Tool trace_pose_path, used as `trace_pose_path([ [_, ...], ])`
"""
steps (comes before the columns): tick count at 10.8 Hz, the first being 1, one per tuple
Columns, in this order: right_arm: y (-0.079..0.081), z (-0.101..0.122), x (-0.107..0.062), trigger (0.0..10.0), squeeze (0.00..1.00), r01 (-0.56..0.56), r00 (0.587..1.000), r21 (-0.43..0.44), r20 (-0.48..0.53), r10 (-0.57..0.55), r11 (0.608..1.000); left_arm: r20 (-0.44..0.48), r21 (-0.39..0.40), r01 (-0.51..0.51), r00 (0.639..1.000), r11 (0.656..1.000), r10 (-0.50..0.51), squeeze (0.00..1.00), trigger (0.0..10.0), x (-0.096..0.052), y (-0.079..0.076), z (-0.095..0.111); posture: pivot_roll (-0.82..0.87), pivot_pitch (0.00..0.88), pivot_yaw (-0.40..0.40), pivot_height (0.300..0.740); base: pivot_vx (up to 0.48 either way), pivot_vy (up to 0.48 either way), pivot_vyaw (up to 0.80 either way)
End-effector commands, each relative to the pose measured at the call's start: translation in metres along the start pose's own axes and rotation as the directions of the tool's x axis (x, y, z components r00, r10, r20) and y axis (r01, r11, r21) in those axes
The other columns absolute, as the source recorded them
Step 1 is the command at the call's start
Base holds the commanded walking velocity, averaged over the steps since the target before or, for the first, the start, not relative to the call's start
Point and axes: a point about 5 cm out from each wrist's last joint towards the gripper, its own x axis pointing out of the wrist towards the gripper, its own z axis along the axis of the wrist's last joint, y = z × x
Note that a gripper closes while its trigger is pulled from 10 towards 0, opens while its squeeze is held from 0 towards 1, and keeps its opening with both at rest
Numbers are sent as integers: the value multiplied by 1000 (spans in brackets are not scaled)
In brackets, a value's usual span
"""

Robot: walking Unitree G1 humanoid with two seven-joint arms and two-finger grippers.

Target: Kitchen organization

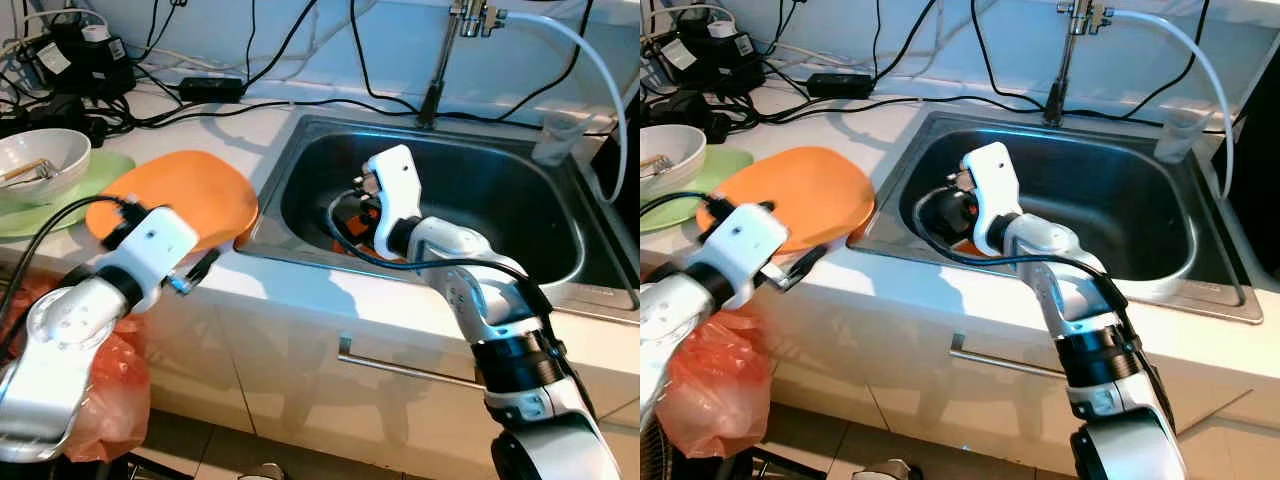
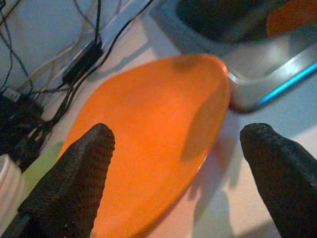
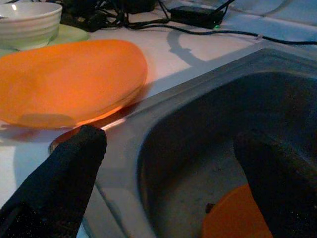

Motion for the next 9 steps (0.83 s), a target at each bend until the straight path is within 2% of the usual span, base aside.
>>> trace_pose_path([
  [1,1,5,3,10000,0,-12,1000,-16,15,12,1000,3,26,-12,1000,1000,12,0,10000,-5,5,1,326,0,-12,740,0,0,0],
  [3,2,5,5,10000,0,-18,1000,-14,17,18,1000,-22,43,-24,999,999,25,0,10000,-6,6,-7,328,0,-11,740,0,0,0],
  [5,1,5,4,10000,0,-13,1000,-16,21,13,1000,-54,12,-71,996,997,71,0,10000,0,7,-19,306,0,-7,740,0,0,0],
  [8,-3,5,0,10000,0,1,1000,-22,18,-1,1000,-81,-24,-101,992,995,99,0,10000,5,1,-30,282,0,-13,740,0,0,0],
  [9,-4,5,-2,10000,0,2,1000,-24,15,-1,1000,-97,-64,-146,985,987,140,0,10000,8,-1,-36,270,0,-27,740,0,0,0],
])
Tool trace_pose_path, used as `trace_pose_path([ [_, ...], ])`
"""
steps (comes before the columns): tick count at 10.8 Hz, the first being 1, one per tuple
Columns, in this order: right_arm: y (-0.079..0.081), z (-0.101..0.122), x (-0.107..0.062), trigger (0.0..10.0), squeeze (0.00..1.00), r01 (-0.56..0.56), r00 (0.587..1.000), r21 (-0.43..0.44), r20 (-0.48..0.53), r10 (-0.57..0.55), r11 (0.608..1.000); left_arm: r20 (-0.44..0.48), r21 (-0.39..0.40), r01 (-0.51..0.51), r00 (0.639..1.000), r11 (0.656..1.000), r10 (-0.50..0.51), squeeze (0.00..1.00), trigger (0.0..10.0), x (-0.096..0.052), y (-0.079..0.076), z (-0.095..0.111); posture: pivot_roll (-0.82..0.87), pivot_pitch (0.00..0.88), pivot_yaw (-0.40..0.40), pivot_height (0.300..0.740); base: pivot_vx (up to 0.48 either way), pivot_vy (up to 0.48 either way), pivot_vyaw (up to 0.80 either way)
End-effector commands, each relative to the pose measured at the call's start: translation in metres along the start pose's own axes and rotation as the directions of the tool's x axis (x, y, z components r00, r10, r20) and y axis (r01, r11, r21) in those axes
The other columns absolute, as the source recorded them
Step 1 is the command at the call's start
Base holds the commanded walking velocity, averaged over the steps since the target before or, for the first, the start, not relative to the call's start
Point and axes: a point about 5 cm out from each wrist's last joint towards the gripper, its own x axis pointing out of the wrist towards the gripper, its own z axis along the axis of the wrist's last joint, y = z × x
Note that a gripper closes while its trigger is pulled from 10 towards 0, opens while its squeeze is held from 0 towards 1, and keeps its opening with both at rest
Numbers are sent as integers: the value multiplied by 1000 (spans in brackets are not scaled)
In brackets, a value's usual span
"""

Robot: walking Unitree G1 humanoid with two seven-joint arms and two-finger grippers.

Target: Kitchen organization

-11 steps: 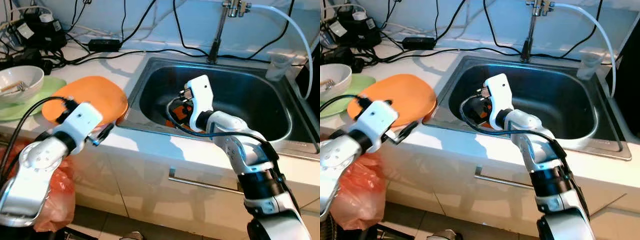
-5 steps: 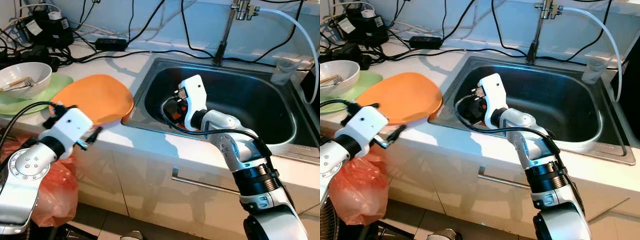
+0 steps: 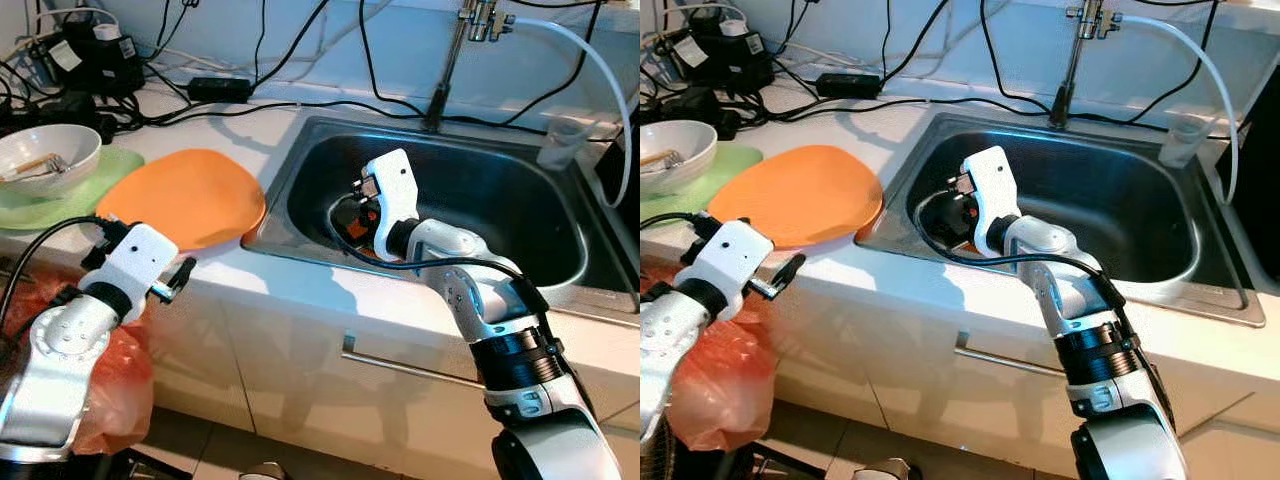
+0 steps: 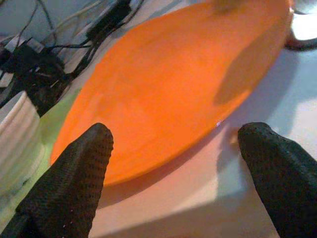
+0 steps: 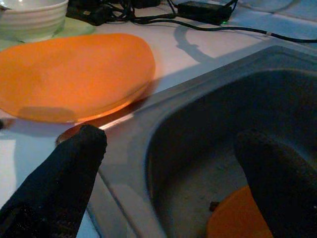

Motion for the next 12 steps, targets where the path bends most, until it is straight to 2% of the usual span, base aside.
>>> trace_pose_path([
  [1,-1,8,-4,10000,0,-3,1000,-22,17,3,1000,-30,-28,-43,999,999,42,0,10000,3,3,-7,259,0,-41,740,0,0,0],
  [3,-2,8,-6,10000,0,-12,1000,-30,3,12,999,-35,-65,-83,996,994,81,0,10000,8,1,-10,244,0,-57,740,0,0,0],
  [7,-6,11,-14,10000,0,-8,1000,-52,-14,7,999,-31,-121,-149,989,981,146,0,10000,30,-2,-12,195,0,-72,740,0,0,0],
  [11,-9,13,-17,10000,0,8,1000,-57,-19,-9,998,-13,-140,-164,986,976,164,0,10000,47,-2,-8,170,0,-63,740,0,0,0],
  [12,-8,13,-18,10000,0,12,1000,-56,-19,-13,998,-7,-147,-173,985,974,173,0,10000,58,0,-5,164,0,-63,740,0,0,0],
])
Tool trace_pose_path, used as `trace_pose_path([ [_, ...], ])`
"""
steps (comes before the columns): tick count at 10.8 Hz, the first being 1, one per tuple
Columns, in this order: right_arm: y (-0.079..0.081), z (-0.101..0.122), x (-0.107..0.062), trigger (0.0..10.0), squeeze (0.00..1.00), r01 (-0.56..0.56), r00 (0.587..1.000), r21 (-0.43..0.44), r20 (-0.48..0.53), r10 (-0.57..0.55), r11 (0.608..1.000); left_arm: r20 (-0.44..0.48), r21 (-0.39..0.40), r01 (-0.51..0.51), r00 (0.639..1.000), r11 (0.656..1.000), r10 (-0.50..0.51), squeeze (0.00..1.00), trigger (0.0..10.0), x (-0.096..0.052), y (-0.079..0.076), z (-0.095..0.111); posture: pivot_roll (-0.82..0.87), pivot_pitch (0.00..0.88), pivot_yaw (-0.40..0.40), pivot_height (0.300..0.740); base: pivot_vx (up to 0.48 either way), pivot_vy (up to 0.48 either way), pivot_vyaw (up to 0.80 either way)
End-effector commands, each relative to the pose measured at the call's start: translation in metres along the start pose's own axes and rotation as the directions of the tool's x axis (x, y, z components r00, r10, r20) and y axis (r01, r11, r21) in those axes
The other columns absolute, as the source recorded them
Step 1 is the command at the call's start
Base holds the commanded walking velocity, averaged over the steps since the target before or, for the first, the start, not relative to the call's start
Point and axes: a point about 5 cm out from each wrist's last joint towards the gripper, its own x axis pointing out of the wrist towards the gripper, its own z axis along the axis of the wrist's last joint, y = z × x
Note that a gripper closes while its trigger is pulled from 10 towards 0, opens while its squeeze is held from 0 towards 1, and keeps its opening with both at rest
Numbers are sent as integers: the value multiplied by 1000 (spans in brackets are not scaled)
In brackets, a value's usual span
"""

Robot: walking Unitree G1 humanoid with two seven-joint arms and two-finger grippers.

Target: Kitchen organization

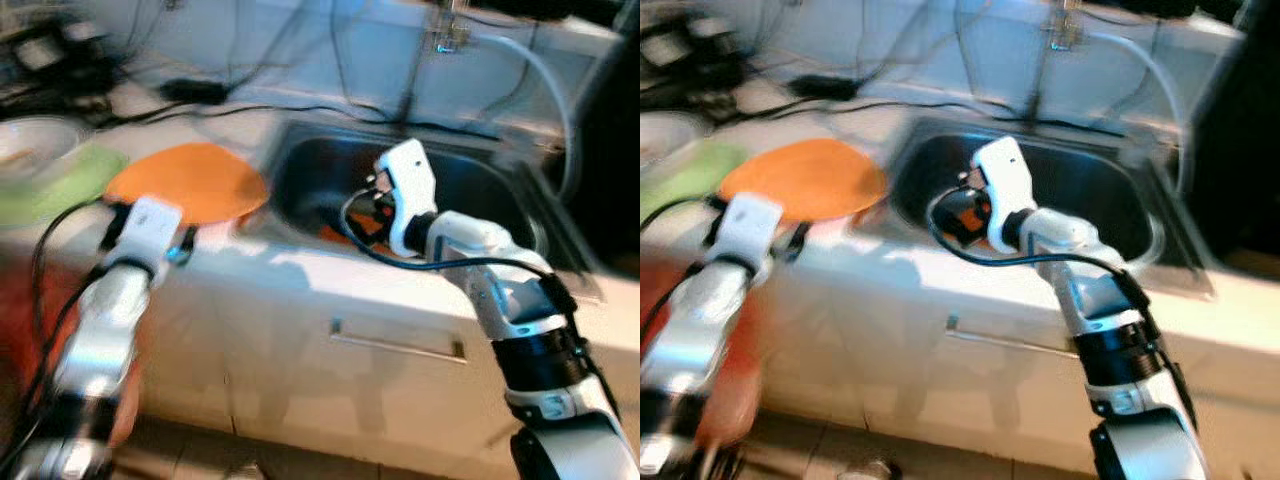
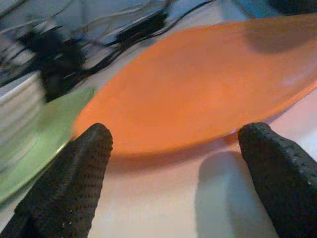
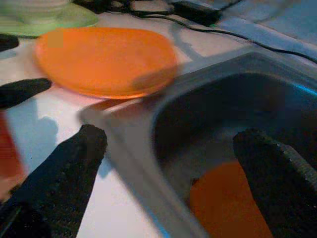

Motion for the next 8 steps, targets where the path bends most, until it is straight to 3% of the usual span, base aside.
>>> trace_pose_path([
  [1,0,3,-2,10000,0,8,1000,-1,6,-8,1000,-5,7,-2,1000,1000,2,0,10000,9,-1,2,159,0,-61,740,0,0,0],
  [6,3,-1,-5,10000,0,23,1000,21,7,-23,1000,43,-24,22,999,999,-21,0,10000,22,-3,19,156,0,-30,740,0,0,0],
  [8,5,1,-4,10000,0,24,999,24,27,-25,999,68,-89,18,998,996,-12,0,10000,24,1,34,156,0,-18,740,0,0,0],
])
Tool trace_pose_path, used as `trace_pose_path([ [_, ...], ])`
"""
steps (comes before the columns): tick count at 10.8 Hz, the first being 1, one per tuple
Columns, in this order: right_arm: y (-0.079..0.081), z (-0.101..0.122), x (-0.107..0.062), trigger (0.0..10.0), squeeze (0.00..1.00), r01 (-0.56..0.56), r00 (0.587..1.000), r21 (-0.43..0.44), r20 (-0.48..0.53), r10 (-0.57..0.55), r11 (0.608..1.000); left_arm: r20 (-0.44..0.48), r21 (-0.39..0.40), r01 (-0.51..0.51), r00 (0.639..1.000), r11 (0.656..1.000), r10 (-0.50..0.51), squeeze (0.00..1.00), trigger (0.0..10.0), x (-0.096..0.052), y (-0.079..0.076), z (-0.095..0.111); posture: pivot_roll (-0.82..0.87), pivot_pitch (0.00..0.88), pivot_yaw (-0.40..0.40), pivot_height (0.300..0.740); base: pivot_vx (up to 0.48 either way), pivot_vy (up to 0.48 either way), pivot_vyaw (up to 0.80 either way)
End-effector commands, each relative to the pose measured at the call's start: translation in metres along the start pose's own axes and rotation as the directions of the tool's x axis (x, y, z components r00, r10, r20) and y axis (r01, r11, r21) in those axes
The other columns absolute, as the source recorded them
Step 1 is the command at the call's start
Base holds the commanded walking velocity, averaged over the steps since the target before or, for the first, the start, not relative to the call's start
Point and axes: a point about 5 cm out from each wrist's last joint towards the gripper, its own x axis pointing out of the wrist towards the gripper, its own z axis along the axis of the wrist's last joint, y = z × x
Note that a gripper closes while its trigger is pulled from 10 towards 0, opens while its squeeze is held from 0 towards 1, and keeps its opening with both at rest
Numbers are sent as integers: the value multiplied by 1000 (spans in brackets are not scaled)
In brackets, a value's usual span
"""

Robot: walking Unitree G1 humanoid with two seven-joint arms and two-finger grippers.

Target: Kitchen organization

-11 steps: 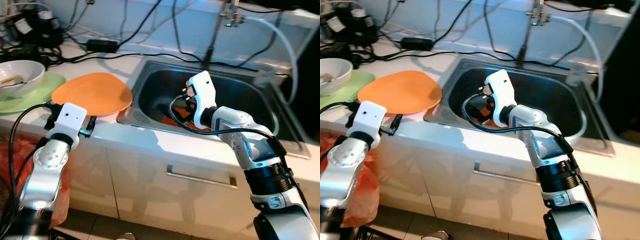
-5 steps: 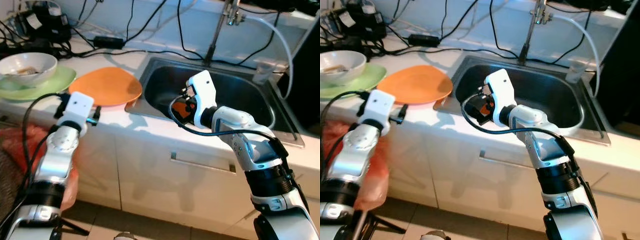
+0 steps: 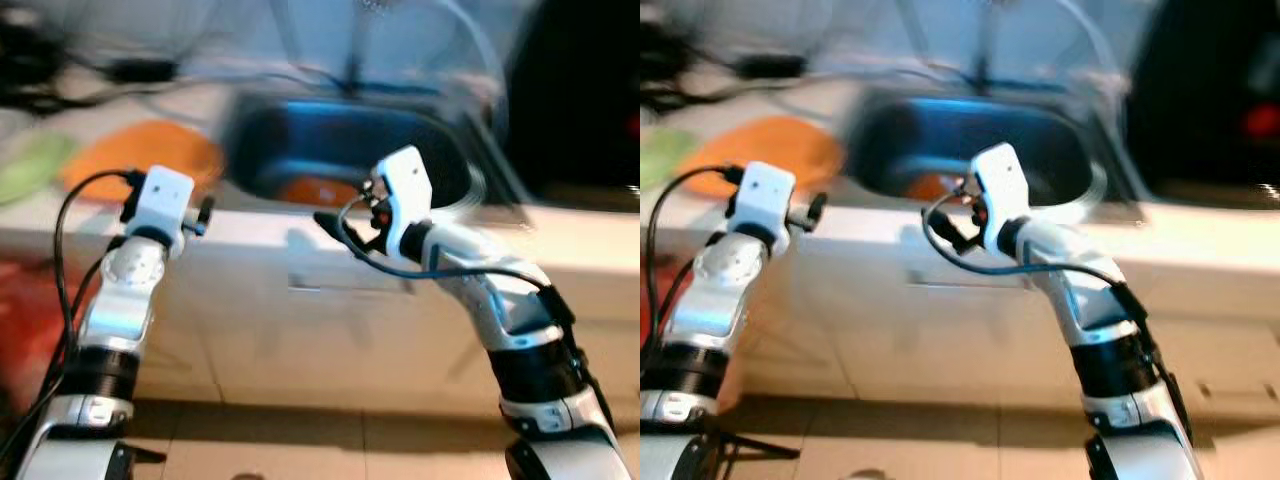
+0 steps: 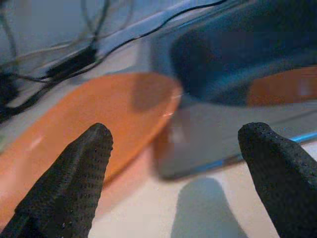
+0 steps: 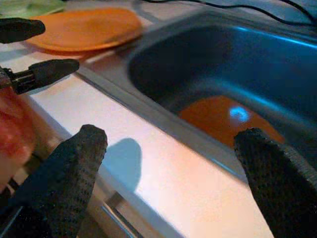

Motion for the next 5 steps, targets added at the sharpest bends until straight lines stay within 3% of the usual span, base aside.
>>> trace_pose_path([
  [1,-2,5,-2,10000,0,14,1000,-2,24,-14,1000,37,-14,-4,999,1000,4,0,10000,2,4,14,156,0,-13,740,0,0,0],
  [5,-4,6,-2,10000,0,33,999,-6,43,-33,999,79,-6,-58,995,998,58,0,10000,1,3,22,156,0,-7,740,0,0,0],
])
